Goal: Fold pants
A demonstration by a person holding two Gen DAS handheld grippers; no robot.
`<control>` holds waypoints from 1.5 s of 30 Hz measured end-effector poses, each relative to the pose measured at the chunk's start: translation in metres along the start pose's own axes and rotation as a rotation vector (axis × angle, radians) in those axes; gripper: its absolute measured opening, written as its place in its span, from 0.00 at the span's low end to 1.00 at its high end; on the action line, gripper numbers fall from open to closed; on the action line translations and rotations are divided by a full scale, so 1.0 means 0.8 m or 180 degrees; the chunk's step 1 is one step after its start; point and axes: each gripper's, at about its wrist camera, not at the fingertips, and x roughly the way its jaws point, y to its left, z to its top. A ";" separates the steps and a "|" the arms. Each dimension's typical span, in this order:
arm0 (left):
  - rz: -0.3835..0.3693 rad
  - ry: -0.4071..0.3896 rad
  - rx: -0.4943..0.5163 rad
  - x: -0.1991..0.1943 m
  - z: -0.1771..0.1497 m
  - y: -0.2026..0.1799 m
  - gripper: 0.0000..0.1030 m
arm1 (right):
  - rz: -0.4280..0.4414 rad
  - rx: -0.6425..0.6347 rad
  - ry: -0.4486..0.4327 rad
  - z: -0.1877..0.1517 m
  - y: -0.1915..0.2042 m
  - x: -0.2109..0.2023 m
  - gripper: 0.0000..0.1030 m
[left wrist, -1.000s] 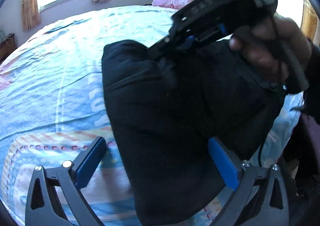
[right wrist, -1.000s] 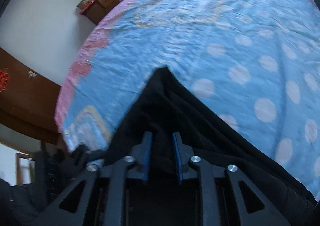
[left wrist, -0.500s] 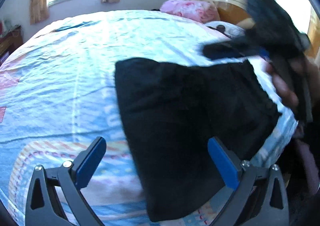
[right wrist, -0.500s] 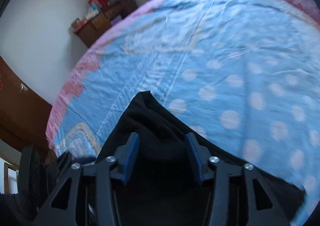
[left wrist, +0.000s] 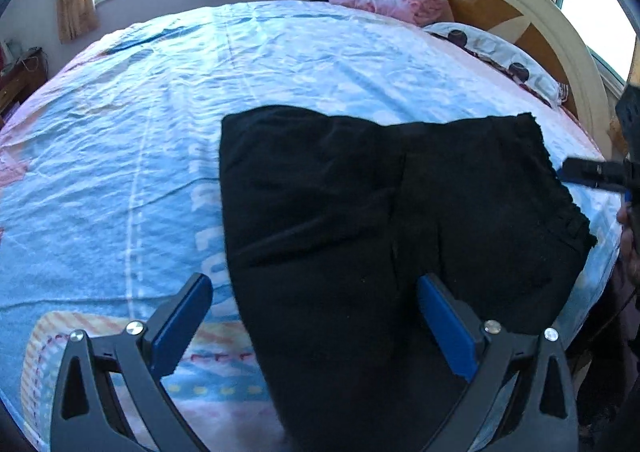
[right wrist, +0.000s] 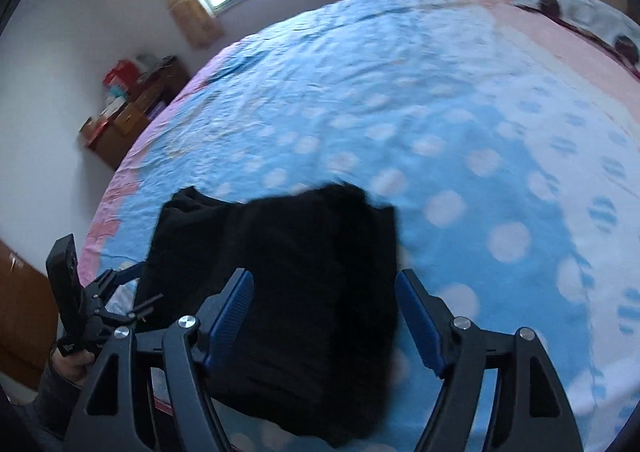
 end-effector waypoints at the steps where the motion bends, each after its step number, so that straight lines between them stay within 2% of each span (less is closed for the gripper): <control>1: -0.0008 0.0022 -0.0010 0.004 0.001 0.000 1.00 | 0.0014 0.0049 0.0020 -0.005 -0.007 0.002 0.74; 5: -0.0062 0.0053 -0.0027 0.011 0.003 0.003 1.00 | -0.0021 0.0131 0.0184 -0.017 -0.026 0.018 0.78; 13: -0.0119 0.0069 0.0000 0.011 0.002 0.009 1.00 | 0.0046 0.0015 0.0147 -0.028 -0.030 0.023 0.80; 17: -0.0073 0.0028 -0.0032 0.012 -0.001 0.010 1.00 | 0.0090 0.0005 0.0110 -0.031 -0.032 0.021 0.81; 23: -0.0105 0.0062 0.0015 0.019 0.007 0.005 1.00 | 0.0093 -0.0036 0.0065 -0.029 -0.026 0.027 0.86; 29: -0.0137 0.0141 0.0093 0.022 0.009 0.003 1.00 | 0.0499 -0.0011 0.0272 -0.023 -0.012 0.044 0.87; 31: -0.0152 0.0143 0.0088 0.023 0.008 0.005 1.00 | 0.0440 -0.0122 0.0308 -0.026 -0.006 0.049 0.87; 34: -0.0091 0.0188 -0.0008 0.026 0.012 0.003 1.00 | 0.0625 0.0197 0.0229 -0.021 -0.025 0.053 0.86; 36: -0.0051 0.0204 -0.0105 0.027 0.016 0.001 1.00 | 0.0613 0.0267 0.0183 -0.019 -0.028 0.057 0.78; 40: 0.0010 0.0088 -0.0092 0.025 0.012 -0.009 0.98 | 0.0511 0.0183 0.0172 -0.020 -0.021 0.059 0.73; 41: 0.0018 0.0045 -0.0073 0.022 0.010 -0.012 0.91 | 0.0560 0.0223 0.0168 -0.021 -0.023 0.059 0.67; 42: 0.0035 0.0006 -0.0035 0.018 0.009 -0.018 0.87 | 0.0635 0.0246 0.0170 -0.021 -0.025 0.060 0.48; 43: 0.0027 -0.0025 0.0042 0.013 0.008 -0.025 0.72 | 0.0834 0.0344 0.0223 -0.023 -0.029 0.064 0.37; 44: 0.0045 -0.0051 0.0071 0.010 0.008 -0.029 0.58 | 0.0910 0.0439 0.0237 -0.024 -0.035 0.067 0.34; 45: 0.0057 -0.0063 0.0090 0.006 0.007 -0.032 0.51 | 0.0861 0.0389 0.0197 -0.026 -0.031 0.066 0.32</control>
